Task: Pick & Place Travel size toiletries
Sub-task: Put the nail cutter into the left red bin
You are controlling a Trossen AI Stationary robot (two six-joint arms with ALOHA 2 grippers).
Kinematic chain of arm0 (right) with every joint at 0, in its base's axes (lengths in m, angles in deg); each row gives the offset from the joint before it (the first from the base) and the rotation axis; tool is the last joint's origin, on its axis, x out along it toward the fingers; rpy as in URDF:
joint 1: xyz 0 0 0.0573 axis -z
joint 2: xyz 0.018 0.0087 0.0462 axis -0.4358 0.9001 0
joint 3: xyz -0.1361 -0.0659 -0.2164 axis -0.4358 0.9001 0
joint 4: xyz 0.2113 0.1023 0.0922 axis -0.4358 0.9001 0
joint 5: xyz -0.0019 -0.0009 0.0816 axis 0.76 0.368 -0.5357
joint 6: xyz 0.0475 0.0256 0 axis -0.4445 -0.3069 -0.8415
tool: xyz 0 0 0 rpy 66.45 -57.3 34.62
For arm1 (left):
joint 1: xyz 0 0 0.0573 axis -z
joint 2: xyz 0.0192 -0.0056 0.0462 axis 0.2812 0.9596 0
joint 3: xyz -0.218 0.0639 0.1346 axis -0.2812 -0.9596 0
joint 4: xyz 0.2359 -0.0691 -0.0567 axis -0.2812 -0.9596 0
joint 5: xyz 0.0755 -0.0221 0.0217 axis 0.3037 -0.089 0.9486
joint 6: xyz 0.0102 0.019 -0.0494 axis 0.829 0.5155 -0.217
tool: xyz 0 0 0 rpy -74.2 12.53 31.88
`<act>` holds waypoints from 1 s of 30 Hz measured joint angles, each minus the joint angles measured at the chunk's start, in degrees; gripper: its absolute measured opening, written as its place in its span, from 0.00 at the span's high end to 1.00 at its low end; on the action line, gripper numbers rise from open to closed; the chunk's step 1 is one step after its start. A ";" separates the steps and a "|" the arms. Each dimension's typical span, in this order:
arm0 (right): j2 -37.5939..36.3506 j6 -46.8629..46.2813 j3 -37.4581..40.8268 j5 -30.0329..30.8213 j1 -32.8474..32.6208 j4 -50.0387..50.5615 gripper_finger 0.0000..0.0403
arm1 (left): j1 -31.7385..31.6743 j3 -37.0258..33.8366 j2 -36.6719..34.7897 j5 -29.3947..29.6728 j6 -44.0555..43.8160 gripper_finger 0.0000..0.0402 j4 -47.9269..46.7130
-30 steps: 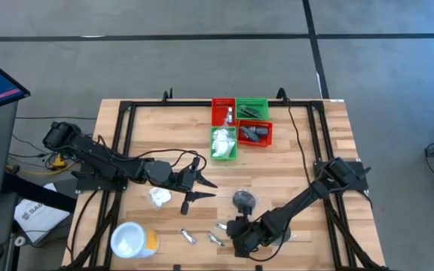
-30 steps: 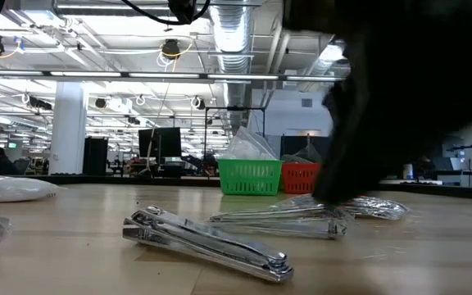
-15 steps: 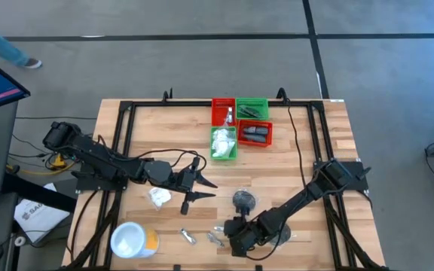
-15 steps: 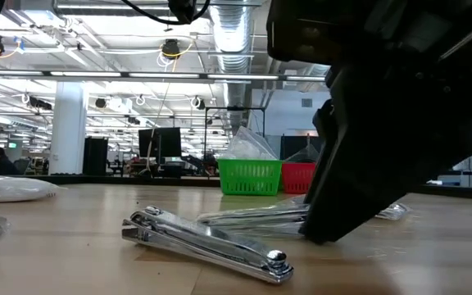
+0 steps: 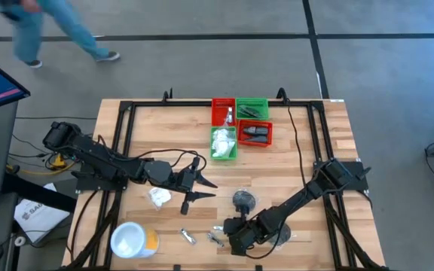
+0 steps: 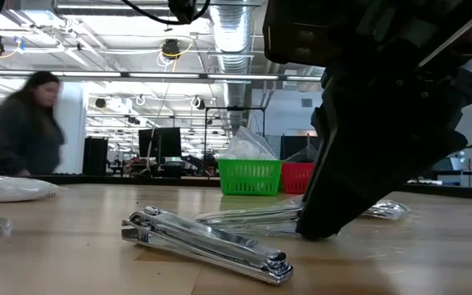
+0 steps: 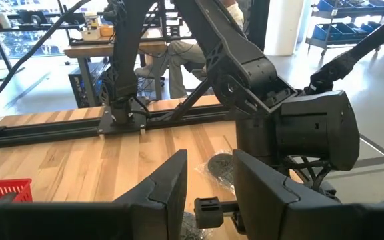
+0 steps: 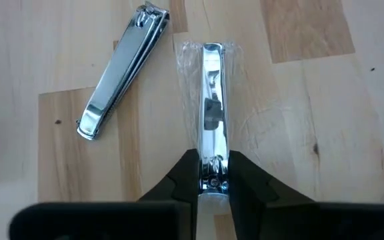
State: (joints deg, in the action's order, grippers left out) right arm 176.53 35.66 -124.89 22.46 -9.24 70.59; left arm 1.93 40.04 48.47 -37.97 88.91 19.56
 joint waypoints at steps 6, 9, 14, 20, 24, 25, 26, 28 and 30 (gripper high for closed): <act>-2.00 0.33 0.31 -0.98 -0.19 1.04 0.89 | 0.00 0.00 0.00 -0.01 0.00 0.72 0.00; -3.21 0.46 0.26 -0.71 -0.26 1.18 0.89 | 0.00 0.00 0.00 0.00 0.00 0.72 0.02; -4.37 1.01 0.24 0.02 -0.10 2.79 0.89 | 0.00 0.00 0.00 0.00 0.00 0.72 0.00; -7.58 1.31 0.13 1.81 -0.02 5.95 0.89 | 0.00 0.00 0.00 0.00 0.00 0.72 0.00; -10.97 1.32 0.09 5.16 -0.27 8.59 0.89 | 0.00 0.00 0.00 0.00 0.00 0.72 0.02; -11.82 1.38 0.09 5.97 -0.35 9.39 0.89 | 0.00 0.00 0.00 -0.01 0.00 0.72 0.02; -12.66 1.88 0.13 6.96 -0.50 9.82 0.89 | 0.00 0.00 0.01 -0.02 0.00 0.72 0.03; -14.47 3.09 0.09 8.55 -0.51 9.68 0.89 | 0.00 0.00 0.00 0.00 0.00 0.72 0.02; -16.14 4.12 0.09 10.29 -0.55 10.18 0.89 | 0.00 0.00 0.00 -0.02 0.00 0.72 0.03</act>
State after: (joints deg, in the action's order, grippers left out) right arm 160.38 39.79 -124.81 32.74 -9.78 80.77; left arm 1.93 40.04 48.47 -37.99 88.91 19.59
